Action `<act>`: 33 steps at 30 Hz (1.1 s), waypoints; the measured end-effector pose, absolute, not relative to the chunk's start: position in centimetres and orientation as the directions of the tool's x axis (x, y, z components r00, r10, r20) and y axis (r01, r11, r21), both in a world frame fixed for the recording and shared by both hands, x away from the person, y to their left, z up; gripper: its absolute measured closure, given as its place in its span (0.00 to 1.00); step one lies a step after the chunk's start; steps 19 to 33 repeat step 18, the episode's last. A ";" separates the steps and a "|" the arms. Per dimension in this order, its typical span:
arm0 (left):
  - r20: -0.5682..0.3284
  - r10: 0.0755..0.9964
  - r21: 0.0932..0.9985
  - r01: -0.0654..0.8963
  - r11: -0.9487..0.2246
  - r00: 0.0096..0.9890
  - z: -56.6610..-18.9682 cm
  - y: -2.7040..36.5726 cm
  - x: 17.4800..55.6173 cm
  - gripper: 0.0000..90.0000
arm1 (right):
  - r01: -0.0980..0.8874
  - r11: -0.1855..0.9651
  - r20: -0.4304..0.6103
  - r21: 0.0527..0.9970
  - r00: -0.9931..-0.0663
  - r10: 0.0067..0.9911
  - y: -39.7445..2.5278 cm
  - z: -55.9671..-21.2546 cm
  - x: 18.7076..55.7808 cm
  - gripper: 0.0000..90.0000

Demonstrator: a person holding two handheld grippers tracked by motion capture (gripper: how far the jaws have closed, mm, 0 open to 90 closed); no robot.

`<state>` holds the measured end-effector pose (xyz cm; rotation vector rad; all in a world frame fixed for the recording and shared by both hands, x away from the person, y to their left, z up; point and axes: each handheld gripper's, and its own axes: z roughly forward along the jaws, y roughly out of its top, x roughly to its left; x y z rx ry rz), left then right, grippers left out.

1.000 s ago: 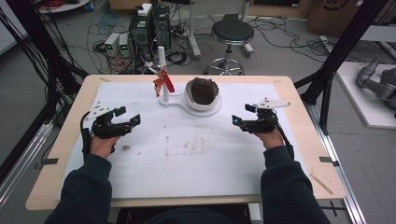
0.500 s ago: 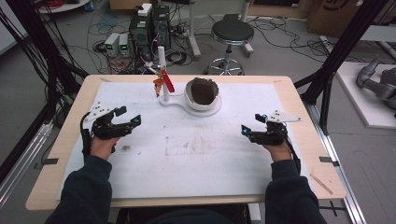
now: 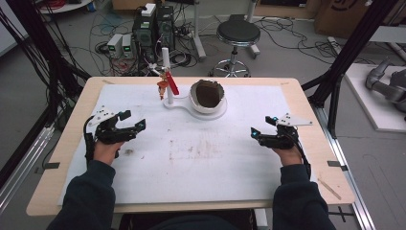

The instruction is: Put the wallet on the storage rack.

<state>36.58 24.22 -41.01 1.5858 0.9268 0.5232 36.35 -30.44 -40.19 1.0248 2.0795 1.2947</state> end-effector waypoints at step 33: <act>-0.153 0.800 0.958 0.285 -0.024 0.580 -41.2 24.4 36.5 0.21 | 0.348 0.269 -0.011 0.898 -0.592 0.806 -30.7 -40.3 36.6 0.23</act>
